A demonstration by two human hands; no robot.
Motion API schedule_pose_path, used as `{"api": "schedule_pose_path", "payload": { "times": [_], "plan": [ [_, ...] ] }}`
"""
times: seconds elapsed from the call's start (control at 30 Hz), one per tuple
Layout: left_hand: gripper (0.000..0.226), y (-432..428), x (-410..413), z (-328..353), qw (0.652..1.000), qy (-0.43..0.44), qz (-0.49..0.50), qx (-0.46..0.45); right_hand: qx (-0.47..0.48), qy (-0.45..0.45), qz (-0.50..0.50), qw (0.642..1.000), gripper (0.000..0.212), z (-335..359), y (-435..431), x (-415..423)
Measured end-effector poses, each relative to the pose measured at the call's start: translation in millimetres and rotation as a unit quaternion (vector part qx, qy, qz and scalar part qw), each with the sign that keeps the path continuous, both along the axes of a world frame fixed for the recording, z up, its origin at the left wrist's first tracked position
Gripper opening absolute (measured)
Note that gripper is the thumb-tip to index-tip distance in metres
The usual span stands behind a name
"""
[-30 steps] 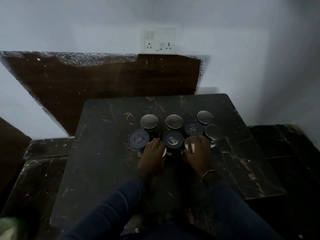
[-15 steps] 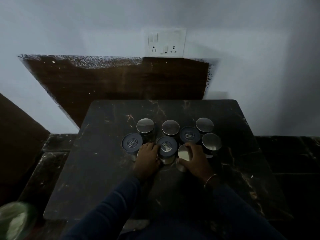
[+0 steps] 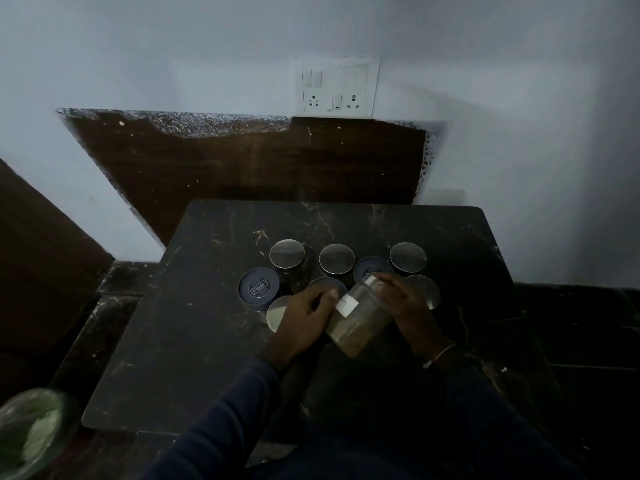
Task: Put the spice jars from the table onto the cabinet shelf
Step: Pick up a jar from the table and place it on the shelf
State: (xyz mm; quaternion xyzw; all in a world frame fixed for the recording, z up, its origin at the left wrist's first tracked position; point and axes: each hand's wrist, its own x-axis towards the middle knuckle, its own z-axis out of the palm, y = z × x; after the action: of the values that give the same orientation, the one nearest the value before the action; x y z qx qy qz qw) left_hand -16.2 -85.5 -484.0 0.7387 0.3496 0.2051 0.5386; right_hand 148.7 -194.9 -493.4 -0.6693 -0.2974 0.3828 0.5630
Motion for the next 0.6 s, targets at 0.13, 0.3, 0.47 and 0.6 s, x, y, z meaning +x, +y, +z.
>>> {"api": "schedule_pose_path", "payload": {
  "times": [0.13,0.3,0.47,0.6],
  "plan": [
    [0.038,0.1,0.4,2.1,0.944,-0.023,0.015,-0.33,0.03,-0.005,0.005,1.0,0.023,16.2,9.5,-10.7],
    [0.023,-2.8,-4.8,4.2,0.912,-0.013,-0.008,-0.41,0.025,0.03,-0.061,0.997,0.008,7.1,17.9,-18.7],
    [0.028,-4.4,0.9,-1.1,0.963,-0.033,0.0,-0.266,-0.014,0.115,-0.1,0.988,0.021,3.6,27.0,-27.6],
    [0.059,0.0,4.7,3.6,0.973,-0.053,0.022,-0.223,-0.023,0.136,-0.079,0.987,0.036,11.2,34.0,-32.5]
  ]
}}
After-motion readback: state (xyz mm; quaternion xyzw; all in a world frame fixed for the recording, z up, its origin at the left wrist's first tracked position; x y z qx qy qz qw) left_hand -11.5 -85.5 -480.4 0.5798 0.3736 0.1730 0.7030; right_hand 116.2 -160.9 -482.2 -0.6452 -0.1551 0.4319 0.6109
